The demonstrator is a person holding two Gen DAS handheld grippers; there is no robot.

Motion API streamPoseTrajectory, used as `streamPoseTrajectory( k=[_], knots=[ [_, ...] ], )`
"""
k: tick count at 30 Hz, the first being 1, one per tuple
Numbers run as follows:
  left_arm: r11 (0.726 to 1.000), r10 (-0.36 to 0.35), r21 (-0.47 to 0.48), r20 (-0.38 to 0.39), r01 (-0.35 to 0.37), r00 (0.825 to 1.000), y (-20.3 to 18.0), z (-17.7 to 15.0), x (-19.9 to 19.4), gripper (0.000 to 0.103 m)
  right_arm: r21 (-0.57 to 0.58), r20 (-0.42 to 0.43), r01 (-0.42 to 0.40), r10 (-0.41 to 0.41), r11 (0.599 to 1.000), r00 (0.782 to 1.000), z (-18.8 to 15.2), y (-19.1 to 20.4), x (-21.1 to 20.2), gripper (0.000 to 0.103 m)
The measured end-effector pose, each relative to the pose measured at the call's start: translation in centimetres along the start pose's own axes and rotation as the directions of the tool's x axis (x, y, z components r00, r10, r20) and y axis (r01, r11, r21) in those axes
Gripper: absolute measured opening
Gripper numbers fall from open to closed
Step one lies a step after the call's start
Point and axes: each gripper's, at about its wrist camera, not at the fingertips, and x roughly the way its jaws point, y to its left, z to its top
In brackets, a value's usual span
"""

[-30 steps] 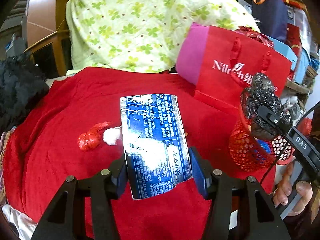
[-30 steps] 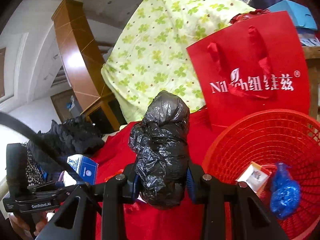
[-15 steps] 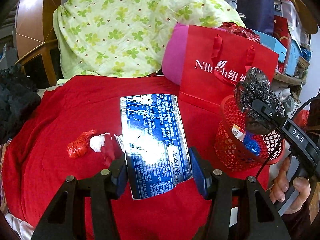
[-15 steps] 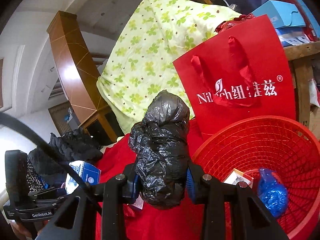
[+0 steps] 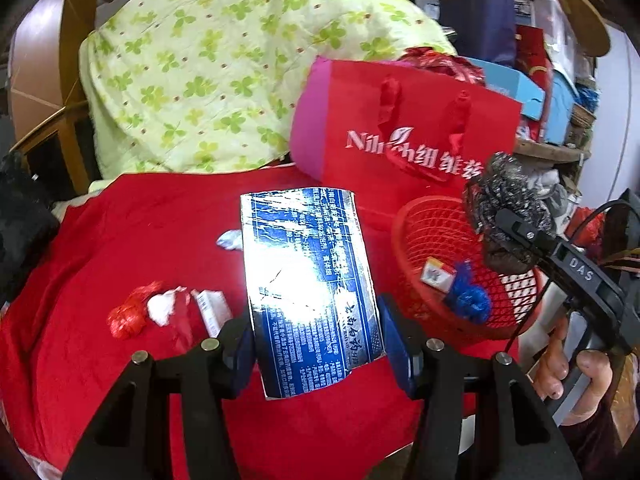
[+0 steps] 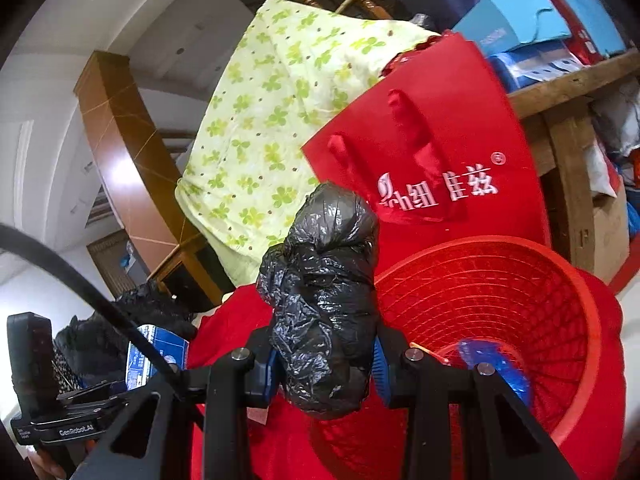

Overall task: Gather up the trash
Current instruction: 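Carry the black bag and blue card to the basket and release both inside, then grasp the white medicine box with the right tool while the left tool returns to the table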

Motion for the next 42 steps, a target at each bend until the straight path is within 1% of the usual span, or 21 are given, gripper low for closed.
streamPoseTrajectory(
  k=[4, 13, 18, 23, 29, 32, 33, 34, 35, 36, 39, 42],
  knots=[
    [0.999, -0.040, 0.030, 0.022, 0.039, 0.999, -1.9, 0.7, 0.0, 0.058, 0.025, 0.015, 0.010, -0.010, 1.000, 1.000, 0.5, -1.1, -0.6, 0.038],
    [0.990, -0.113, 0.091, 0.033, 0.110, 0.993, -5.5, 1.9, 0.9, 0.058, 0.065, 0.043, 0.020, -0.023, 0.998, 0.999, 1.1, -2.3, -2.0, 0.039],
    [0.983, -0.140, 0.119, 0.018, 0.137, 0.990, -7.4, 2.3, 1.9, 0.058, 0.092, 0.064, 0.037, -0.043, 0.995, 0.997, 1.4, -3.3, -2.8, 0.039],
    [0.977, -0.178, 0.120, -0.005, 0.177, 0.984, -8.9, 2.9, 3.2, 0.058, 0.125, 0.078, 0.051, -0.061, 0.991, 0.995, 1.7, -4.4, -3.5, 0.041],
    [0.966, -0.219, 0.130, -0.040, 0.223, 0.975, -10.8, 3.1, 5.0, 0.058, 0.151, 0.064, 0.072, -0.082, 0.986, 0.995, 1.7, -5.5, -3.9, 0.041],
    [0.964, -0.223, 0.137, -0.061, 0.229, 0.973, -11.8, 3.0, 6.3, 0.059, 0.160, 0.050, 0.084, -0.093, 0.984, 0.994, 1.6, -5.9, -3.9, 0.041],
    [0.963, -0.224, 0.137, -0.076, 0.232, 0.972, -12.0, 2.9, 6.9, 0.062, 0.163, 0.044, 0.098, -0.106, 0.982, 0.993, 1.6, -6.1, -3.8, 0.042],
    [0.963, -0.224, 0.132, -0.090, 0.234, 0.970, -12.2, 2.8, 7.4, 0.063, 0.167, 0.040, 0.105, -0.113, 0.980, 0.993, 1.6, -6.2, -3.8, 0.053],
    [0.964, -0.223, 0.126, -0.100, 0.234, 0.970, -12.2, 2.7, 7.8, 0.066, 0.174, 0.034, 0.112, -0.120, 0.978, 0.992, 1.6, -6.4, -3.8, 0.068],
    [0.965, -0.221, 0.122, -0.108, 0.233, 0.969, -12.2, 2.5, 8.1, 0.066, 0.184, 0.029, 0.116, -0.123, 0.976, 0.992, 1.6, -6.7, -3.7, 0.072],
    [0.966, -0.218, 0.111, -0.131, 0.232, 0.967, -11.9, 1.7, 8.6, 0.066, 0.187, 0.036, 0.119, -0.128, 0.975, 0.991, 1.6, -7.1, -4.0, 0.072],
    [0.969, -0.203, 0.116, -0.133, 0.219, 0.970, -11.0, 0.9, 8.1, 0.066, 0.193, 0.048, 0.114, -0.126, 0.974, 0.991, 1.7, -7.1, -4.2, 0.072]
  ],
)
